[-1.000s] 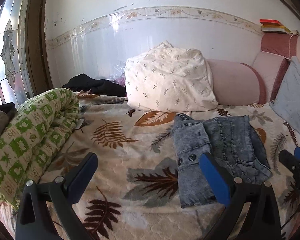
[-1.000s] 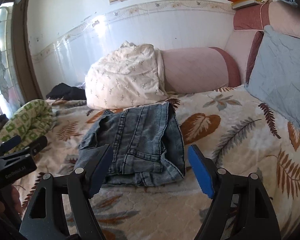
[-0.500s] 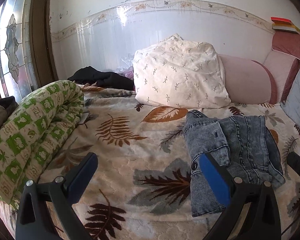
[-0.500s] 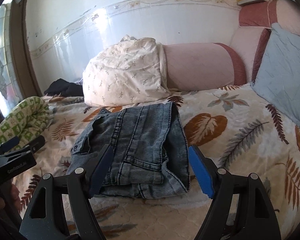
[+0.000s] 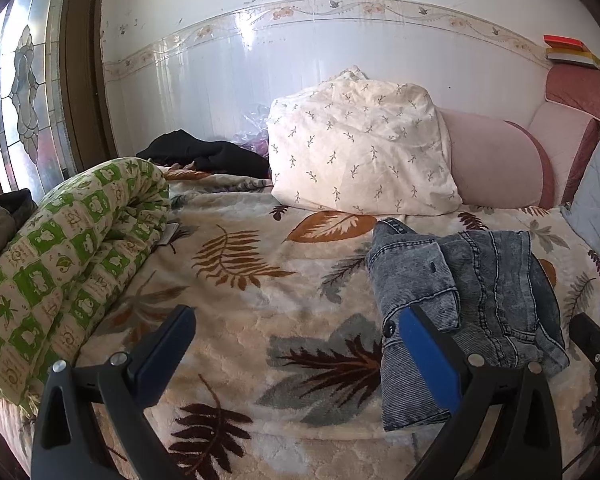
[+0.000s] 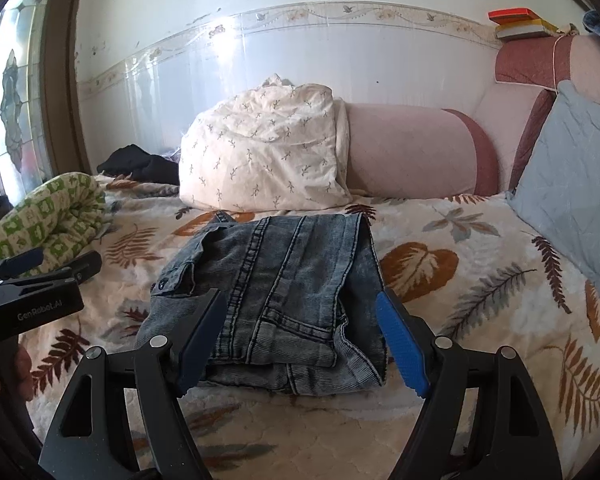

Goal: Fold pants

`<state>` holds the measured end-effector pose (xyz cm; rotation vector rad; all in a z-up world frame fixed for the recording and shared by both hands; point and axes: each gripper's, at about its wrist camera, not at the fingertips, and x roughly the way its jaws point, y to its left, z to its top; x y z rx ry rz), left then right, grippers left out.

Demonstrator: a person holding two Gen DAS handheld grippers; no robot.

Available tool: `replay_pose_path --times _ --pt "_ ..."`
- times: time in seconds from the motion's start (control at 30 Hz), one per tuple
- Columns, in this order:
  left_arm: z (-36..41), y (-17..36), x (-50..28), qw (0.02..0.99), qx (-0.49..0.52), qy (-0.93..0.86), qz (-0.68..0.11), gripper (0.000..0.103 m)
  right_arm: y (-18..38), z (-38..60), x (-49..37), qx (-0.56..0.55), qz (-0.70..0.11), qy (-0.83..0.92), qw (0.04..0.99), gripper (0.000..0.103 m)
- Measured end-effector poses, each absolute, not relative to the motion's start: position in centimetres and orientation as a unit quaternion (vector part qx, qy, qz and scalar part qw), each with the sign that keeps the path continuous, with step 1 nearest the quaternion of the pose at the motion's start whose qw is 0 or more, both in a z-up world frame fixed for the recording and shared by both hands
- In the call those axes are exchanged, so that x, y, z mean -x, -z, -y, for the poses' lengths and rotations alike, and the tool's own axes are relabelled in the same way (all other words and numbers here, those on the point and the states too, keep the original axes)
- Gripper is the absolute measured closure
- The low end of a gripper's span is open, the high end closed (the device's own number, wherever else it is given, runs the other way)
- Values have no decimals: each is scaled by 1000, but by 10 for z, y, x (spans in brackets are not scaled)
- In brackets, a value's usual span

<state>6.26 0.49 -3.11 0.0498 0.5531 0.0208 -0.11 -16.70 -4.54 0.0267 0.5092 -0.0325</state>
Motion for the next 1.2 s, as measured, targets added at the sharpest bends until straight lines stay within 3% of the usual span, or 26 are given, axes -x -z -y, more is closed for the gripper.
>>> replay_pose_path --times 0.87,1.2 --pt "-3 35 -64 959 -30 1 -283 0 47 162 0 -1 -255 10 967 26" --pt "0 28 -56 968 -28 17 -250 0 47 161 0 3 -257 11 966 26"
